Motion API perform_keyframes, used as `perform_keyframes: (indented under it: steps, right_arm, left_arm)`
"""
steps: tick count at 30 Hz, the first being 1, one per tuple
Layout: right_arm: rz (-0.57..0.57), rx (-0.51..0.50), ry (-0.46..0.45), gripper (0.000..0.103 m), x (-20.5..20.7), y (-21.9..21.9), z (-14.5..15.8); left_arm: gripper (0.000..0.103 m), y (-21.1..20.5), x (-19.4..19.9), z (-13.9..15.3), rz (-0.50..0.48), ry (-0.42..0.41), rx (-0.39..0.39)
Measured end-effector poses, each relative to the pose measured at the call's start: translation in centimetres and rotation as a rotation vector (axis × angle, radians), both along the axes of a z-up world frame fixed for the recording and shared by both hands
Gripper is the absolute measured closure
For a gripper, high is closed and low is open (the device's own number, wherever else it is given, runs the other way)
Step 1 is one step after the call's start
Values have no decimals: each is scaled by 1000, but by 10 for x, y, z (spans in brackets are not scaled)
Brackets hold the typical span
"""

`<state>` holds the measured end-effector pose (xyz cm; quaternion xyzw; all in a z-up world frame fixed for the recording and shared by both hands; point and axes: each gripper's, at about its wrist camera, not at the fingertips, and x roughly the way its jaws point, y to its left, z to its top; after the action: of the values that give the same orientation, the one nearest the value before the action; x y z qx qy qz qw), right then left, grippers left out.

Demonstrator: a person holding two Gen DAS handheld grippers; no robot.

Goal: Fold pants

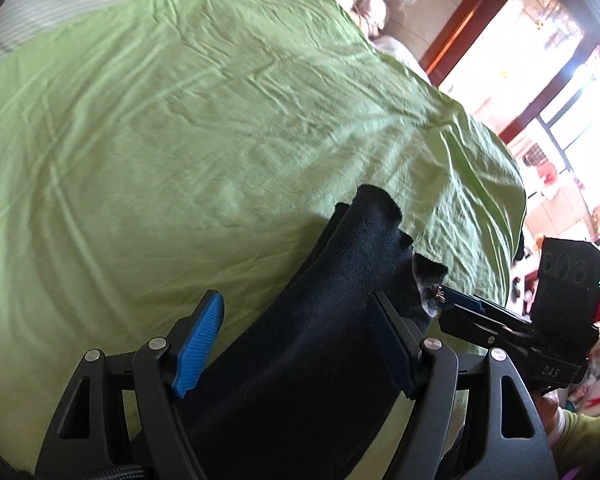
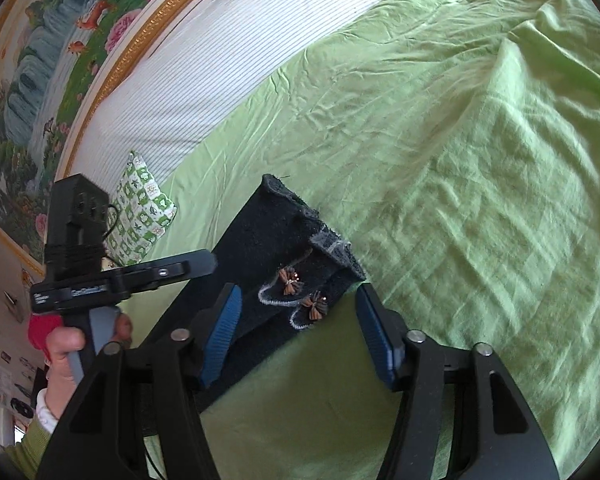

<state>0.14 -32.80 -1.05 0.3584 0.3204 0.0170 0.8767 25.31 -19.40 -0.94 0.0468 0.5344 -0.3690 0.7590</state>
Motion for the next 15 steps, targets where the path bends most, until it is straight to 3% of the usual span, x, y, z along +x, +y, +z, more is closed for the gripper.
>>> perform_keyframes:
  steps: [4,8,9,11,13,15]
  right_arm:
    - [8,47,12,58,4,-4,-7]
    - [3,77,3,64,7,-8,-11]
    - [1,82,0,69,8,-9,-12]
    - [-7,88,-2,79,10,-11,-15]
    - [-6,90,-10,84,10,-12,-17]
    - [-1,82,-22,86,9,-10,-16]
  left_arm:
    - [35,-11,16,-17,-12,70,-2]
    - [39,-13,31,-25,10,119,-69]
    - [43,-13,34,-25,11,127,-83]
    - [78,-14,36,-27,-6,139,-96]
    - [89,-16,34,-29,-36,164,-121]
    - [93,-19,28,-26,-51,138,-127]
